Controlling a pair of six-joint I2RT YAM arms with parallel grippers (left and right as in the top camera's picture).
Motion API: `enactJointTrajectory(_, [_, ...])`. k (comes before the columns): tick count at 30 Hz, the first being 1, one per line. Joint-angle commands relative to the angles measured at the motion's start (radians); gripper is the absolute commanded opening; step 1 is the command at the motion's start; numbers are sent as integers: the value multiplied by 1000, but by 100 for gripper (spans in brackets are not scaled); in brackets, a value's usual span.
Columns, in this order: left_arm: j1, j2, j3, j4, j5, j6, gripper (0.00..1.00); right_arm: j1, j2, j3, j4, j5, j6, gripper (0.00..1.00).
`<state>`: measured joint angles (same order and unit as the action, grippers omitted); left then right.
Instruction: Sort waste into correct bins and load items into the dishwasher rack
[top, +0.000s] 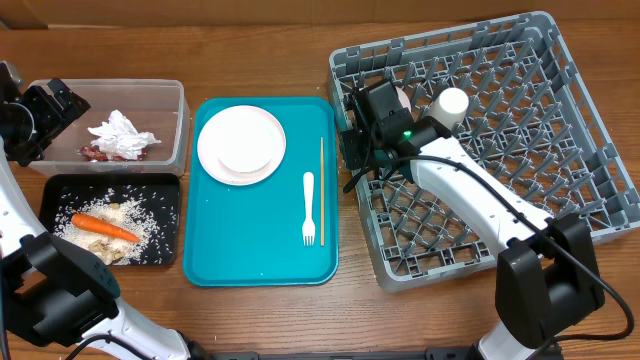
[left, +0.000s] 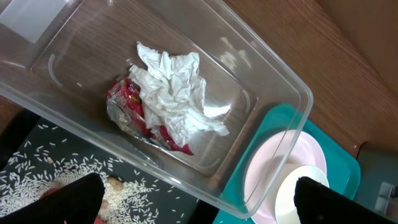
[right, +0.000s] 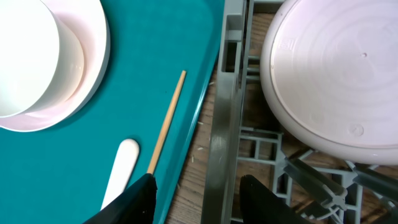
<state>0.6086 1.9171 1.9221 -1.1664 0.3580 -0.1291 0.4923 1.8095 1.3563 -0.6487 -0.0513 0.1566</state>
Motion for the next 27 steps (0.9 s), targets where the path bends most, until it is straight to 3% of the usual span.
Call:
enactJointTrajectory(1, [-3,7,-2,0,-3,-9,100,4,7,-9,14,9,1,47])
enactJointTrajectory(11, [-3,7,-2,0,-3,-9,100,4,67,-9,55,24,1,46])
enactJointTrajectory(27, [-3,7,-2,0,-3,-9,100,3,68,-7,194,151,30,13])
